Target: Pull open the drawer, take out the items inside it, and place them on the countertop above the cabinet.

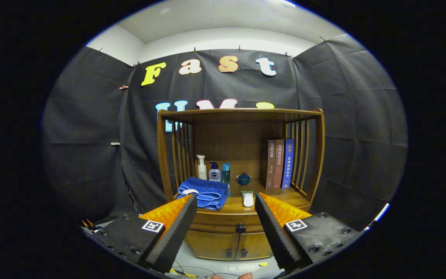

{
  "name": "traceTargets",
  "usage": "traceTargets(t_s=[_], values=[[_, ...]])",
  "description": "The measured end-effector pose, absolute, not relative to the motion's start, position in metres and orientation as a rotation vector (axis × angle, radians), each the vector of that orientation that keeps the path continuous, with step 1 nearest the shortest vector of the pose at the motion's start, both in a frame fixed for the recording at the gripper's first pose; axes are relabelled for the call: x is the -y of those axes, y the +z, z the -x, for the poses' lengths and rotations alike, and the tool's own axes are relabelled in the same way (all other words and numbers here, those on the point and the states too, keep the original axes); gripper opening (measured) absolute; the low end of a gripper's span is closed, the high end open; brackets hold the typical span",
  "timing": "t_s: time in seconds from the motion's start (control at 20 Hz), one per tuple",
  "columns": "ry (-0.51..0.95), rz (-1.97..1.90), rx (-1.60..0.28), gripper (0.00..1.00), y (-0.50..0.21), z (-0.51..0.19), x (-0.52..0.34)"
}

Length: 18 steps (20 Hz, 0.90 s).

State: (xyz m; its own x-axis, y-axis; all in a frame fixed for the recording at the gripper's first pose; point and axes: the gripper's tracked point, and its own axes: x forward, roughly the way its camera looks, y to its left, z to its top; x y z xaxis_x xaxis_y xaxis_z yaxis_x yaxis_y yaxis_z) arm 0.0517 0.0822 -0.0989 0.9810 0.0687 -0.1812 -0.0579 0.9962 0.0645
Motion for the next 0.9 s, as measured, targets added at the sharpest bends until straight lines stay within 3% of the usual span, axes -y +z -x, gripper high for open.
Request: traceTargets(t_s=[0.9], values=[[0.128,-0.040,-0.097,0.98,-0.057,-0.030,-0.102]])
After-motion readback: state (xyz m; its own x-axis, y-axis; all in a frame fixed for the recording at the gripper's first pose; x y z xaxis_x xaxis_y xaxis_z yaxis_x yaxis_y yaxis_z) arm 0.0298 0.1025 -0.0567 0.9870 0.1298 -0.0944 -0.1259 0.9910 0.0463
